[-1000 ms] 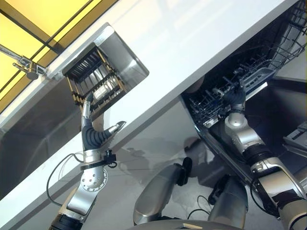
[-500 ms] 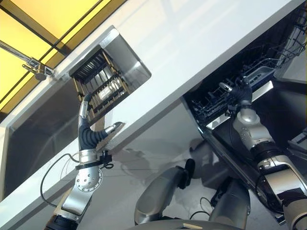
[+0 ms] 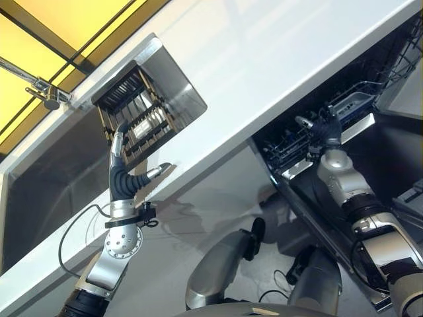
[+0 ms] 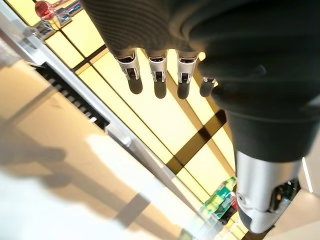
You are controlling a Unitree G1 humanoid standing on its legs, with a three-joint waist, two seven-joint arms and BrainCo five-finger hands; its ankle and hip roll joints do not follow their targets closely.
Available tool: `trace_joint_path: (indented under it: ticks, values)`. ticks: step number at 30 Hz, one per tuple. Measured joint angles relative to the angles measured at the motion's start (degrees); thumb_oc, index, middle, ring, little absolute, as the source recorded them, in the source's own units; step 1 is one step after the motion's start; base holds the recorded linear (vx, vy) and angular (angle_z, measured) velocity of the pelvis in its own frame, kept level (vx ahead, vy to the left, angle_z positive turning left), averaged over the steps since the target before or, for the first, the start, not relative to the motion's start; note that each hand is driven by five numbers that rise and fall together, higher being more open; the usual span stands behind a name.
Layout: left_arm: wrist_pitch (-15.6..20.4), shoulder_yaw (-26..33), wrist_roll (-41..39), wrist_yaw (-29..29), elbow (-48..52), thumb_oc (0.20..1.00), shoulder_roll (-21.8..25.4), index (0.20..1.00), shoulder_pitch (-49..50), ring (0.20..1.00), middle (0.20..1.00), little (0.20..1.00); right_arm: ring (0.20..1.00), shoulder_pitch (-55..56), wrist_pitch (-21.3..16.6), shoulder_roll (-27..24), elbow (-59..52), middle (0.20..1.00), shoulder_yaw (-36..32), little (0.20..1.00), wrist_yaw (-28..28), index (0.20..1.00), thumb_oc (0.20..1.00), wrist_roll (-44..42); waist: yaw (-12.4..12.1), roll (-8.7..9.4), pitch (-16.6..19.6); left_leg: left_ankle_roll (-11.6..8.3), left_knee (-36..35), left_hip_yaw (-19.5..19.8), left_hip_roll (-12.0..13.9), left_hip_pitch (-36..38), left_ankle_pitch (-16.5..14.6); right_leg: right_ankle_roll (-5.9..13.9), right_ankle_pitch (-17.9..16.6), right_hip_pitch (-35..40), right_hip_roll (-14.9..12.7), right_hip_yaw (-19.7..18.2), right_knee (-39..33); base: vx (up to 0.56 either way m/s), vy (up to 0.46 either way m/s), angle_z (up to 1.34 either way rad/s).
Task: Pick up plates and place into dishwasher.
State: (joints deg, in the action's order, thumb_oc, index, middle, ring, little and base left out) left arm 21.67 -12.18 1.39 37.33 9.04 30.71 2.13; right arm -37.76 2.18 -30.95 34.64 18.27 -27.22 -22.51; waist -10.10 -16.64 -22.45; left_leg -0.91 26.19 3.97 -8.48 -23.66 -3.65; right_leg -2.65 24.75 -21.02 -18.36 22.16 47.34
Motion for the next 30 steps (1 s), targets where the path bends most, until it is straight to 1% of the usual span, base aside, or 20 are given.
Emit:
trace_joint_path:
  ticks: [2, 4, 6, 8, 10, 12, 13, 14, 16, 17, 20, 22, 24, 26, 29, 30]
  values:
    - [-0.2, 0.0, 0.2, 0.9, 0.0, 1.000, 0.2, 1.000, -1.3, 1.000, 1.000, 1.000, 1.000, 1.1, 2.0, 1.1, -2.3, 1.000, 0.0, 1.000, -3.7, 1.000, 1.000, 2.3, -0.1, 0.54, -0.4, 0.01, -0.7, 0.1, 1.0, 0.3, 0.0, -0.21, -0.8, 0.5, 1.2, 0.0, -1.6, -0.08, -0.195, -0.02]
    - [-1.1, -0.2, 0.2, 1.3, 0.2, 1.000, 0.4, 1.000, -1.9, 1.000, 1.000, 1.000, 1.000, 2.9, 3.1, 1.7, -5.0, 1.000, 0.2, 1.000, -6.5, 1.000, 1.000, 4.0, 0.1, 1.15, -0.8, 0.35, -1.5, -0.1, 1.5, 1.2, 0.1, -0.07, -1.3, 1.4, 1.9, 0.0, -2.8, -0.07, -0.203, -0.06]
    - [-1.7, -0.3, 0.9, 1.3, 1.5, 1.000, 0.7, 1.000, -1.7, 1.000, 1.000, 1.000, 1.000, 4.7, 3.2, 1.8, -7.6, 1.000, 0.2, 1.000, -8.1, 1.000, 1.000, 4.0, 0.2, 1.74, -1.1, 0.38, -2.2, -0.5, 2.3, 2.1, 0.1, 0.07, -2.1, 2.4, 3.1, -0.9, -4.7, -0.05, -0.193, -0.16]
    - [-2.8, -0.4, 1.8, 1.5, 3.2, 1.000, 1.3, 1.000, -1.7, 1.000, 1.000, 1.000, 1.000, 7.2, 3.1, 2.3, -10.4, 1.000, -0.3, 1.000, -8.9, 1.000, 1.000, 4.1, 1.1, 2.86, -1.2, 0.60, -3.3, -0.8, 3.0, 3.2, 0.3, 0.15, -2.9, 3.4, 4.3, -1.5, -6.6, -0.03, -0.172, -0.17]
    - [-3.8, 0.1, 1.9, 2.3, 3.3, 1.000, 2.3, 1.000, -2.8, 1.000, 1.000, 1.000, 1.000, 10.4, 2.6, 3.6, -12.5, 1.000, -1.1, 1.000, -9.7, 1.000, 1.000, 5.8, 1.5, 4.53, -0.8, 0.67, -4.3, -1.3, 3.6, 4.5, 0.3, 0.25, -3.6, 4.2, 5.2, -2.3, -8.0, -0.03, -0.196, -0.21]
    - [-5.0, 0.5, 2.3, 2.7, 3.2, 1.000, 2.4, 1.000, -3.2, 1.000, 1.000, 1.000, 1.000, 14.2, 2.0, 3.9, -14.6, 1.000, -2.1, 1.000, -9.7, 1.000, 1.000, 7.3, 1.7, 5.61, -0.3, 0.68, -5.3, -2.2, 4.5, 5.4, 0.3, 0.35, -4.6, 5.0, 6.6, -3.7, -10.1, -0.01, -0.200, -0.29]
    - [-5.3, 1.1, 2.4, 2.8, 3.2, 1.000, 2.4, 1.000, -3.2, 1.000, 1.000, 1.000, 1.000, 16.5, 1.7, 4.0, -16.0, 1.000, -2.5, 1.000, -9.7, 1.000, 1.000, 8.5, 2.9, 6.33, 0.0, 0.69, -6.1, -2.6, 4.8, 6.0, 0.3, 0.50, -5.2, 5.4, 7.4, -4.4, -11.3, -0.01, -0.199, -0.25]
    - [-6.0, 1.6, 2.4, 2.8, 3.0, 1.000, 2.4, 1.000, -3.1, 1.000, 1.000, 1.000, 1.000, 19.5, 1.2, 4.1, -17.9, 1.000, -3.4, 1.000, -9.8, 1.000, 1.000, 9.7, 3.6, 6.94, 0.3, 0.69, -6.7, -2.6, 5.2, 7.1, 0.3, 0.68, -5.8, 6.5, 8.0, -4.6, -12.9, -0.01, -0.165, -0.21]
    - [-6.7, 2.8, 2.4, 2.8, 2.5, 1.000, 2.4, 1.000, -2.5, 1.000, 1.000, 1.000, 1.000, 24.4, 0.5, 4.8, -19.9, 1.000, -5.1, 1.000, -10.1, 1.000, 1.000, 11.7, 4.9, 8.38, 1.0, 0.39, -8.2, -3.7, 5.9, 8.9, 0.5, 0.95, -6.8, 8.2, 9.4, -6.4, -15.5, 0.00, -0.178, -0.28]
    - [-7.0, 2.8, 2.4, 2.8, 2.4, 1.000, 2.4, 1.000, -2.4, 1.000, 1.000, 1.000, 1.000, 26.5, 0.5, 5.1, -20.7, 1.000, -6.0, 1.000, -10.8, 1.000, 1.000, 12.5, 5.2, 9.09, 1.5, 0.37, -9.0, -4.3, 6.3, 9.5, 0.5, 1.07, -7.4, 8.9, 10.1, -7.2, -16.9, 0.01, -0.179, -0.41]
    - [-7.4, 4.3, 4.6, 2.4, 2.4, 1.000, 2.1, 1.000, -0.8, 1.000, 1.000, 1.000, 1.000, 33.4, 0.6, 7.3, -24.2, 1.000, -9.1, 1.000, -14.6, 1.000, 1.000, 14.7, 7.8, 11.03, 3.0, 0.38, -11.7, -5.8, 7.1, 12.7, 0.6, 1.42, -8.8, 11.5, 11.4, -8.5, -21.0, 0.00, -0.167, -0.32]
    - [-7.4, 4.8, 4.7, 2.3, 2.3, 1.000, 1.6, 1.000, 0.1, 1.000, 1.000, 1.000, 1.000, 37.6, 1.0, 8.5, -26.5, 1.000, -11.1, 1.000, -17.0, 1.000, 1.000, 15.3, 8.2, 11.38, 4.1, 0.39, -13.1, -6.8, 7.5, 14.3, 0.6, 1.60, -9.4, 13.0, 12.0, -9.5, -22.8, -0.01, -0.094, -0.25]
    - [-7.3, 5.1, 4.9, 2.3, 2.3, 1.000, 1.5, 1.000, 1.4, 1.000, 1.000, 1.000, 1.000, 40.9, 1.3, 8.7, -28.7, 1.000, -12.4, 1.000, -18.1, 1.000, 1.000, 15.2, 9.7, 11.25, 5.1, 0.42, -14.0, -7.0, 7.4, 15.2, 0.6, 1.77, -9.6, 13.5, 12.1, -10.0, -23.6, -0.04, -0.059, -0.09]
    - [-7.0, 5.5, 6.3, 2.3, 2.3, 1.000, 1.3, 1.000, 3.2, 1.000, 1.000, 1.000, 1.000, 44.2, 1.4, 8.9, -30.9, 1.000, -13.7, 1.000, -18.3, 1.000, 1.000, 15.2, 10.8, 11.13, 5.3, 0.43, -14.8, -7.3, 7.3, 16.4, 0.6, 1.86, -9.6, 14.3, 12.3, -10.9, -24.2, -0.06, -0.047, -0.08]
    - [-6.1, 6.3, 6.9, 2.2, 2.4, 1.000, 0.8, 1.000, 5.6, 1.000, 1.000, 1.000, 1.000, 48.7, 1.4, 9.0, -33.9, 1.000, -15.3, 1.000, -18.1, 1.000, 1.000, 15.1, 11.0, 10.89, 5.6, 0.43, -16.3, -8.7, 7.6, 18.3, 0.6, 1.89, -9.6, 15.0, 12.7, -12.4, -25.1, -0.08, -0.026, -0.23]
    - [-6.0, 6.9, 6.8, 2.2, 2.4, 1.000, 0.6, 1.000, 6.5, 1.000, 1.000, 1.000, 1.000, 51.0, 1.1, 8.9, -35.1, 1.000, -15.7, 1.000, -17.9, 1.000, 1.000, 15.1, 11.8, 10.61, 5.8, 0.44, -16.6, -8.8, 7.6, 18.6, 0.6, 1.92, -9.6, 14.9, 12.7, -12.6, -25.2, -0.08, -0.020, -0.20]
